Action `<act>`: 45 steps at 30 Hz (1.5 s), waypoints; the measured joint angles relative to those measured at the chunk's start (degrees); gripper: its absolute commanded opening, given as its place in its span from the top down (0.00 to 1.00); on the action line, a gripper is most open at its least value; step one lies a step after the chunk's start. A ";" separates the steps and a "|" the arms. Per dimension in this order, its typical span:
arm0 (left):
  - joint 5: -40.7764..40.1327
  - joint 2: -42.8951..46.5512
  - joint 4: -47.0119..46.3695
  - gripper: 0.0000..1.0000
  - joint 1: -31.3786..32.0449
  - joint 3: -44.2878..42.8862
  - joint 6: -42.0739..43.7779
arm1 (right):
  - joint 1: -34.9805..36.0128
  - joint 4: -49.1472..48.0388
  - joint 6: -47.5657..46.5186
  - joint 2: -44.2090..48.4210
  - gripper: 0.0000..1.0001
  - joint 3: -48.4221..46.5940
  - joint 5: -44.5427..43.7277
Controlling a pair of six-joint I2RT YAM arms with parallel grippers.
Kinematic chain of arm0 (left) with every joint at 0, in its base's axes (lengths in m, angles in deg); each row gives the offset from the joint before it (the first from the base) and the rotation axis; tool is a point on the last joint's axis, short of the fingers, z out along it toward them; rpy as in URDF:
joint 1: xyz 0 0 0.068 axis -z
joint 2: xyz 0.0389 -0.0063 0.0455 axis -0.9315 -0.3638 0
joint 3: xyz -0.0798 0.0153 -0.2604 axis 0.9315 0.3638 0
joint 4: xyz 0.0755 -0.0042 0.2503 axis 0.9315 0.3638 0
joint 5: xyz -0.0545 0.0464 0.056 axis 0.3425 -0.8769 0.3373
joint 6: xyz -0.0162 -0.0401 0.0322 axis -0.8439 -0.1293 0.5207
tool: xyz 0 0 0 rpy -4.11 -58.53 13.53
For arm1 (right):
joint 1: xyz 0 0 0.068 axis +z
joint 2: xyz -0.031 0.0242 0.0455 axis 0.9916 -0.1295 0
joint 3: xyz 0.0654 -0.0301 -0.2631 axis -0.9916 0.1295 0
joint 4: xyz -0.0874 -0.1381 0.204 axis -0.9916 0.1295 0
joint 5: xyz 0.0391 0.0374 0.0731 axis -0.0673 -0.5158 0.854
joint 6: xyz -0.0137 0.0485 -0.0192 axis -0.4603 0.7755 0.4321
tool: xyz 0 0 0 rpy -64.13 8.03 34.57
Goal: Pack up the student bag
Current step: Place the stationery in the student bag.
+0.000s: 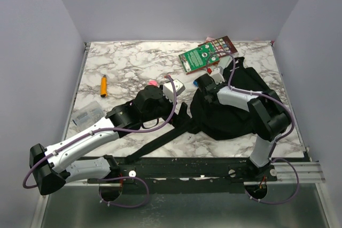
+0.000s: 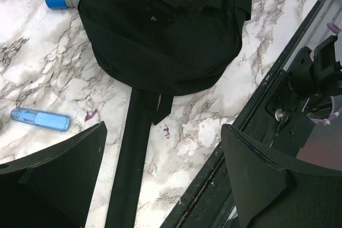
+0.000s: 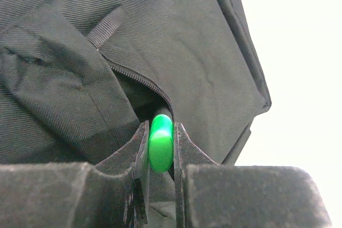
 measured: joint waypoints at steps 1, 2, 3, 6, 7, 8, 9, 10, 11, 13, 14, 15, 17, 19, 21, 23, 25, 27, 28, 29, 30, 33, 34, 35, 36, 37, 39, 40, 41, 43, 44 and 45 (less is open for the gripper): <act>0.00 0.13 -0.04 0.10 0.00 0.04 -0.02 | 0.00 -0.07 0.02 -0.85 0.99 0.00 -1.62; 0.02 0.20 -0.07 0.10 0.00 0.07 -0.02 | 0.00 -0.20 0.02 -1.60 0.99 0.00 -2.89; 0.02 0.28 -0.11 0.10 0.00 0.09 -0.04 | 0.00 -0.35 0.02 -2.25 0.99 0.00 -4.00; 0.02 0.72 -0.22 0.10 0.00 0.37 -0.04 | -0.11 -0.87 -0.02 -3.96 0.99 -0.02 -6.75; 0.02 0.79 -0.22 0.10 0.00 0.39 -0.04 | -0.20 -1.03 -0.07 -4.52 0.99 -0.15 -7.58; 0.02 0.81 -0.26 0.10 0.00 0.39 -0.04 | -0.35 -1.05 -0.04 -5.22 0.99 -0.48 -8.33; 0.02 0.87 -0.31 0.10 0.00 0.42 -0.04 | -0.59 -1.05 0.00 -6.08 0.99 -0.94 -9.09; 0.00 0.96 -0.37 0.10 0.00 0.46 -0.04 | -1.01 -0.98 0.15 -6.99 0.94 -1.44 -9.75; 0.00 1.01 -0.37 0.10 0.00 0.48 -0.04 | -1.55 -0.74 0.55 -7.85 0.87 -1.86 -10.40; 0.00 1.09 -0.42 0.10 0.00 0.48 -0.02 | -2.75 0.42 1.73 -8.96 0.75 -2.54 -11.10; 0.00 1.16 -0.42 0.10 0.00 0.48 -0.02 | -3.39 1.40 2.51 -9.20 0.68 -2.84 -11.15; 0.00 1.20 -0.42 0.10 0.00 0.50 -0.02 | -3.89 2.45 3.28 -9.22 0.62 -3.13 -11.02; 0.00 1.33 -0.50 0.10 0.00 0.59 -0.02 | -4.48 4.04 4.50 -9.05 0.49 -3.58 -10.03; 0.02 1.38 -0.50 0.10 0.00 0.59 -0.02 | -4.87 5.01 5.16 -8.46 0.40 -3.65 -8.26; 0.04 1.38 -0.52 0.10 0.00 0.59 -0.04 | -4.92 6.45 5.49 -7.17 0.34 -3.63 -5.38; 0.04 1.38 -0.52 0.10 0.00 0.59 -0.04 | -4.92 7.96 5.97 -4.81 0.31 -3.63 -2.21; 0.07 1.36 -0.52 0.10 0.00 0.59 -0.07 | -4.92 9.29 6.32 -1.92 0.28 -3.63 0.50; 0.24 1.33 -0.52 0.10 0.00 0.59 -0.17 | -4.92 10.32 6.60 0.96 0.26 -3.63 3.39; 0.31 1.29 -0.52 0.10 0.00 0.59 -0.22 | -4.92 10.82 6.73 2.51 0.25 -3.63 5.42; 0.39 1.09 -0.52 0.10 0.00 0.59 -0.26 | -4.92 10.86 6.78 2.80 0.26 -3.63 5.92; 0.46 0.87 -0.55 0.10 0.00 0.59 -0.31 | -4.94 10.91 6.93 3.54 0.26 -3.61 7.50; 0.90 -0.17 -0.57 0.10 0.00 0.59 -0.96 | -5.46 10.58 7.96 5.07 0.31 -3.37 12.22; 1.20 -0.66 -0.57 0.11 0.00 0.59 -1.36 | -5.66 10.45 8.48 5.42 0.38 -3.21 13.92; 1.53 -1.20 -0.63 0.12 0.00 0.59 -1.79 | -5.84 10.32 9.14 5.70 0.45 -3.08 15.50; 1.95 -1.79 -0.70 0.12 0.00 0.59 -2.34 | -6.12 10.12 9.75 5.97 0.46 -2.89 17.09; 2.58 -2.84 -0.76 0.12 -0.04 0.55 -3.30 | -6.40 9.86 10.54 6.21 0.46 -2.67 18.56; 4.44 -5.55 -0.72 0.12 -0.42 -0.13 -6.34 | -6.91 9.22 11.67 6.91 0.50 -2.21 21.09; 5.51 -7.26 -0.61 0.12 -0.59 -0.87 -7.96 | -7.32 8.79 12.09 7.41 0.53 -1.95 22.43; 6.51 -9.49 -0.55 0.12 -0.74 -2.03 -9.97 | -7.72 8.39 12.41 8.04 0.55 -1.70 23.76; 8.20 -13.60 -0.52 0.12 -1.03 -4.50 -14.32 | -8.98 7.41 13.05 9.07 0.56 -1.38 26.05; 8.57 -15.21 -0.57 0.12 -1.07 -5.62 -15.56 | -9.77 6.91 13.40 9.33 0.57 -1.38 27.02; 9.03 -18.23 -0.57 0.13 -1.14 -7.74 -17.53 | -10.62 6.27 13.60 9.44 0.60 -1.31 27.78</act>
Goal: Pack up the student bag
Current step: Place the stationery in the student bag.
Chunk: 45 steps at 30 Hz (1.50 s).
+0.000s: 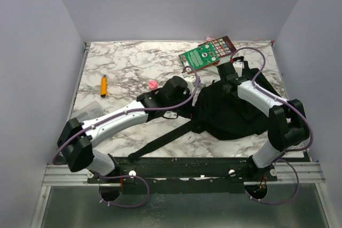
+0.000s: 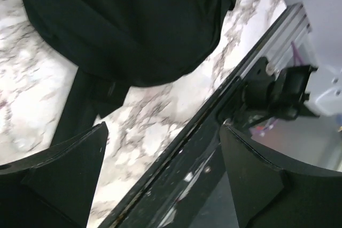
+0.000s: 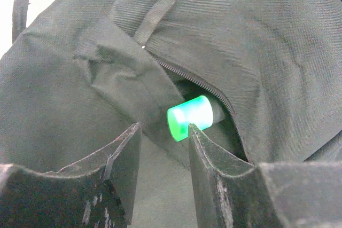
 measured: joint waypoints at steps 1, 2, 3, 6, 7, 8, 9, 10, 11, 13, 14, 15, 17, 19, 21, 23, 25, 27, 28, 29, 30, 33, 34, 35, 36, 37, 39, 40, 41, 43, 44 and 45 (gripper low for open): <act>0.22 -2.25 -0.33 0.16 -0.13 -1.64 -2.05 | -0.68 -0.57 0.07 0.04 0.60 0.15 0.66; 0.55 -3.76 -0.37 0.18 -0.24 -2.84 -3.34 | -1.18 -0.92 0.15 0.07 0.62 0.35 1.07; 0.96 -6.08 -0.57 0.20 -0.33 -4.39 -4.46 | -1.99 -1.44 0.24 0.07 0.64 0.76 1.79; 3.17 -12.50 -1.62 0.26 -0.59 -8.57 -8.44 | -3.89 -2.62 0.46 0.07 0.67 1.88 3.74; 3.91 -14.27 -1.95 0.27 -0.61 -9.44 -9.27 | -4.44 -3.10 0.50 0.07 0.69 2.27 4.37; 4.50 -15.65 -2.19 0.28 -0.61 -10.05 -9.86 | -4.87 -3.56 0.55 0.07 0.72 2.62 5.01; 5.07 -17.05 -2.49 0.29 -0.59 -10.69 -10.36 | -5.22 -3.93 0.55 0.07 0.75 2.95 5.35; 5.57 -18.56 -2.80 0.30 -0.55 -11.32 -10.80 | -5.46 -4.26 0.57 0.07 0.77 3.17 5.49; 6.03 -19.78 -3.13 0.30 -0.55 -11.80 -11.02 | -5.60 -4.50 0.57 0.04 0.79 3.28 5.51; 6.88 -22.12 -3.61 0.31 -0.55 -12.52 -11.52 | -5.81 -4.90 0.59 -0.09 0.80 3.28 5.27; 7.19 -23.39 -4.04 0.31 -0.55 -12.61 -11.85 | -5.92 -5.09 0.63 -0.31 0.80 3.26 4.70; 7.43 -24.46 -4.04 0.31 -0.57 -12.61 -12.09 | -5.97 -5.18 0.79 -0.59 0.80 3.26 4.00; 7.76 -26.23 -3.98 0.31 -0.57 -12.59 -12.33 | -6.01 -5.20 1.18 -1.62 0.80 3.19 1.81; 8.15 -27.45 -3.89 0.31 -0.57 -12.57 -12.50 | -6.29 -5.09 1.64 -3.15 0.80 2.73 -0.92; 8.59 -28.22 -3.76 0.31 -0.74 -12.46 -12.52 | -6.51 -5.11 1.99 -4.68 0.80 2.12 -3.61; 8.98 -28.48 -3.69 0.31 -1.09 -12.41 -12.50 | -6.58 -4.96 2.10 -5.84 0.79 1.49 -5.99; 9.38 -28.48 -3.63 0.30 -1.33 -12.15 -12.48 | -6.60 -4.98 1.86 -6.27 0.78 1.14 -7.02; 9.75 -28.46 -3.56 0.26 -1.49 -11.89 -12.44 | -6.64 -5.01 1.44 -6.01 0.72 1.07 -6.67; 10.16 -28.28 -3.34 0.24 -1.49 -11.65 -12.35 | -6.69 -4.94 1.31 -5.62 0.69 1.07 -5.97; 10.51 -27.98 -3.06 0.22 -1.66 -11.41 -12.22 | -6.71 -4.76 1.07 -5.01 0.66 1.07 -4.70; 10.84 -27.45 -2.60 0.20 -1.77 -11.15 -12.02 | -6.71 -4.63 0.83 -4.13 0.64 1.09 -3.21; 11.98 -24.44 -1.03 0.16 -2.16 -10.67 -11.15 | -6.73 -4.28 0.46 -0.11 0.60 1.38 2.01; 12.31 -22.43 -0.52 0.16 -2.38 -10.67 -10.45 | -6.73 -4.24 0.50 1.49 0.59 1.60 3.34; 12.68 -20.48 -0.22 0.16 -2.62 -10.67 -9.84 | -6.73 -4.26 0.57 2.75 0.58 1.84 4.28; 12.92 -18.60 -0.02 0.15 -2.84 -10.71 -8.96 | -6.73 -4.37 0.74 4.13 0.58 2.32 5.09; 13.11 -17.25 0.20 0.15 -2.93 -10.86 -8.26 | -6.73 -4.50 0.94 5.38 0.58 2.99 5.75; 13.03 -13.53 1.20 0.14 -3.10 -11.61 -5.62 | -7.50 -4.98 1.36 7.02 0.57 4.96 7.74; 12.87 -11.80 1.36 0.14 -3.21 -11.63 -4.44 | -8.07 -5.07 1.46 7.17 0.56 5.73 8.44; 12.26 -10.10 1.84 0.14 -3.26 -11.61 -3.17 | -8.92 -5.25 1.55 7.19 0.56 6.69 9.49; 10.08 -6.67 2.43 0.13 -3.30 -11.15 -0.70 | -10.36 -5.51 1.62 7.08 0.55 8.81 12.00; 8.79 -5.14 2.73 0.13 -3.30 -10.82 0.55 | -10.97 -5.62 1.62 7.08 0.55 9.66 13.42; 7.65 -4.15 3.04 0.13 -3.30 -10.64 1.33 | -11.43 -5.86 1.57 7.08 0.54 10.32 15.19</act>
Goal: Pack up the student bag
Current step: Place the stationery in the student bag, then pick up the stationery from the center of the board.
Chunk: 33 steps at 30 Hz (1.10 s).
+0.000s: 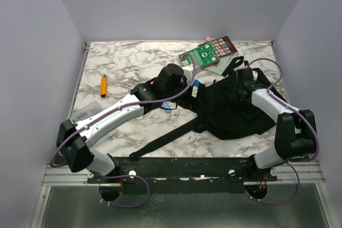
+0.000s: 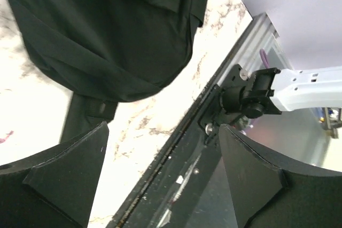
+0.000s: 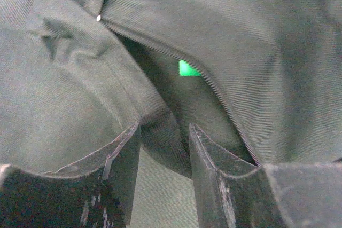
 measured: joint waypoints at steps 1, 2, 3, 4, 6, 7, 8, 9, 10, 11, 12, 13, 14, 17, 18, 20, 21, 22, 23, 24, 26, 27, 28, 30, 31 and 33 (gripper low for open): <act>-1.27 1.29 0.28 0.13 0.00 0.09 1.01 | -0.15 -0.50 -0.13 0.02 0.54 0.57 2.12; -2.40 2.25 0.50 0.13 0.02 0.11 1.92 | -0.13 -0.66 -0.17 0.07 0.51 0.85 3.87; -3.87 3.37 0.57 0.13 0.11 0.17 2.95 | -0.13 -0.66 -0.33 0.26 0.48 0.92 5.20; -4.87 4.17 0.63 0.13 0.11 0.28 3.56 | -0.13 -0.63 -0.57 0.57 0.45 0.92 6.47; -7.48 6.05 0.68 0.13 0.24 0.72 4.92 | -0.11 -0.37 -1.16 1.75 0.40 0.61 7.78; -8.52 6.71 0.74 0.13 0.33 0.90 5.42 | -0.09 0.07 -1.62 2.36 0.35 -0.07 7.85; -9.86 7.45 0.81 0.13 0.50 1.05 6.01 | -0.04 0.52 -2.05 2.73 0.34 -0.87 7.80; -10.62 7.87 0.87 0.13 0.61 1.07 6.34 | 0.09 1.05 -2.71 2.93 0.33 -2.27 7.56; -11.19 8.07 0.87 0.13 0.72 1.09 6.56 | 0.37 1.46 -3.54 2.91 0.32 -4.26 7.32; -11.76 8.31 0.87 0.13 0.83 1.11 6.80 | 0.63 1.84 -4.48 2.60 0.31 -6.45 7.06; -12.17 8.50 0.85 0.13 0.85 1.27 6.99 | 0.98 2.23 -5.14 2.14 0.30 -8.46 6.69; -12.61 8.63 0.85 0.13 0.87 1.46 7.10 | 1.60 2.58 -6.21 1.33 0.29 -11.06 6.49; -13.11 8.81 0.87 0.13 0.87 1.79 7.28 | 2.34 2.51 -7.21 0.20 0.29 -13.68 6.34; -14.19 9.16 0.92 0.13 0.85 2.45 7.43 | 4.52 2.38 -9.70 -4.63 0.29 -20.94 8.15; -14.45 9.29 0.92 0.13 0.85 2.62 7.43 | 4.98 2.36 -10.19 -6.43 0.29 -22.86 9.25; -15.04 10.14 0.87 0.13 0.87 3.26 7.43 | 6.10 2.40 -10.95 -10.54 0.29 -26.34 12.28; -15.28 10.58 0.87 0.13 0.85 3.48 7.43 | 6.75 2.51 -11.37 -12.17 0.29 -27.56 13.35; -15.58 11.13 0.83 0.13 0.85 3.72 7.45 | 7.54 2.54 -11.93 -14.19 0.30 -28.92 14.27; -15.89 11.56 0.85 0.13 0.85 3.80 7.48 | 8.24 2.58 -12.52 -16.13 0.30 -30.25 14.71; -16.20 12.00 0.76 0.13 0.85 3.80 7.50 | 9.20 2.82 -13.31 -18.34 0.30 -31.78 15.26; -16.55 12.66 0.50 0.13 0.85 3.80 7.50 | 11.19 3.08 -14.43 -21.77 0.31 -34.32 15.41; -16.59 12.85 0.39 0.13 0.85 3.80 7.50 | 12.35 3.28 -14.97 -23.54 0.31 -35.74 15.37; -16.59 12.96 0.33 0.13 0.85 3.82 7.48 | 13.53 3.61 -15.47 -25.38 0.31 -37.27 15.17; -16.59 12.98 0.22 0.13 0.87 3.85 7.48 | 15.23 4.13 -16.35 -28.17 0.32 -39.56 14.60; -16.59 12.96 0.22 0.13 0.87 3.89 7.48 | 16.15 4.26 -16.72 -29.31 0.33 -40.41 14.23; -16.57 12.96 0.20 0.13 0.87 3.96 7.45 | 17.49 4.68 -17.46 -31.26 0.34 -41.88 13.40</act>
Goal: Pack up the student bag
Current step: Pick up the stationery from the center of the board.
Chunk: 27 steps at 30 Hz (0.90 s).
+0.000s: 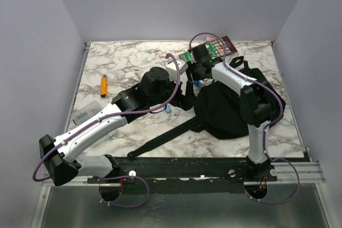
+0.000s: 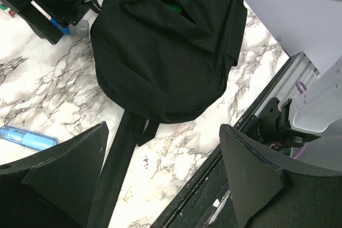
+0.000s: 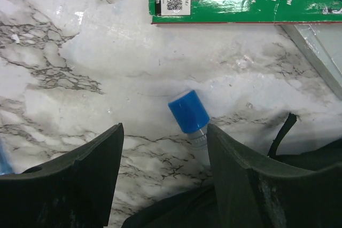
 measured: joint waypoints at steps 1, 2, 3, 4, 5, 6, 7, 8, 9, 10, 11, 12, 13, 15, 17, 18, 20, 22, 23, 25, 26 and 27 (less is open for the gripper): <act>0.00 0.00 -0.02 0.13 -0.02 0.00 0.00 | 0.44 0.00 -0.48 -0.76 0.34 -0.48 -0.63; 0.00 0.00 -0.02 0.13 -0.02 0.00 -0.02 | 0.72 -0.13 -1.09 -1.36 0.34 -0.63 -1.38; 0.00 0.00 -0.02 0.13 0.00 0.00 -0.02 | 0.87 -0.13 -1.75 -1.73 0.34 -0.63 -2.01; 0.02 0.00 -0.02 0.13 -0.02 0.00 -0.02 | 0.96 -0.15 -2.29 -2.01 0.34 -0.63 -2.62; 0.02 0.00 -0.04 0.13 0.00 0.00 -0.02 | 0.96 -0.39 -2.69 -2.16 0.34 -0.61 -3.06; 0.02 0.00 -0.04 0.13 -0.02 0.00 -0.02 | 0.94 -0.74 -3.15 -2.25 0.36 -0.61 -3.63; 0.02 0.00 -0.04 0.13 0.00 0.00 -0.02 | 0.94 -1.11 -3.58 -2.34 0.39 -0.61 -4.17; 0.02 0.00 -0.04 0.13 -0.02 0.00 -0.02 | 0.94 -1.44 -3.91 -2.40 0.40 -0.61 -4.52; 0.02 0.00 -0.04 0.13 0.00 0.00 -0.02 | 0.94 -1.64 -4.55 -2.58 0.41 -0.70 -4.72; 0.02 0.00 -0.07 0.13 0.00 0.00 -0.02 | 0.94 -1.64 -5.14 -2.95 0.42 -0.94 -4.81; 0.02 0.00 -0.07 0.13 0.00 0.00 -0.02 | 0.94 -1.66 -5.51 -3.43 0.42 -1.25 -4.83; 0.02 0.00 -0.07 0.13 0.00 0.00 -0.02 | 0.87 -1.73 -5.92 -4.02 0.42 -1.51 -4.83; 0.02 0.00 -0.07 0.13 0.00 0.00 -0.02 | 0.85 -1.86 -6.34 -4.52 0.42 -1.55 -4.76; 0.02 -0.02 -0.09 0.13 0.00 0.00 -0.02 | 0.87 -1.81 -6.84 -5.35 0.42 -1.53 -4.44; 0.04 -0.07 -0.13 0.13 0.00 0.00 -0.02 | 0.87 -1.84 -7.34 -5.90 0.47 -1.25 -3.82; 0.04 -0.11 -0.15 0.13 0.00 0.00 -0.04 | 0.87 -1.86 -7.48 -5.90 0.50 -0.98 -3.56; 0.09 -0.28 -0.17 0.13 0.00 0.00 -0.07 | 0.87 -1.95 -7.78 -5.90 0.53 -0.52 -3.17; 0.11 -0.46 -0.20 0.13 -0.02 0.00 -0.07 | 0.87 -2.16 -7.80 -5.90 0.58 -0.20 -3.10; 0.11 -0.61 -0.20 0.13 0.00 0.00 -0.09 | 0.87 -2.32 -7.80 -5.90 0.60 -0.07 -3.13; 0.13 -0.90 -0.20 0.13 -0.02 0.00 -0.11 | 0.87 -2.56 -7.82 -5.90 0.60 0.09 -3.15; 0.17 -1.03 -0.20 0.13 0.00 0.02 -0.13 | 0.87 -2.64 -7.80 -5.90 0.59 0.11 -3.17; 0.28 -1.14 -0.20 0.13 -0.02 0.02 -0.20 | 0.87 -2.75 -7.80 -5.90 0.55 0.11 -3.19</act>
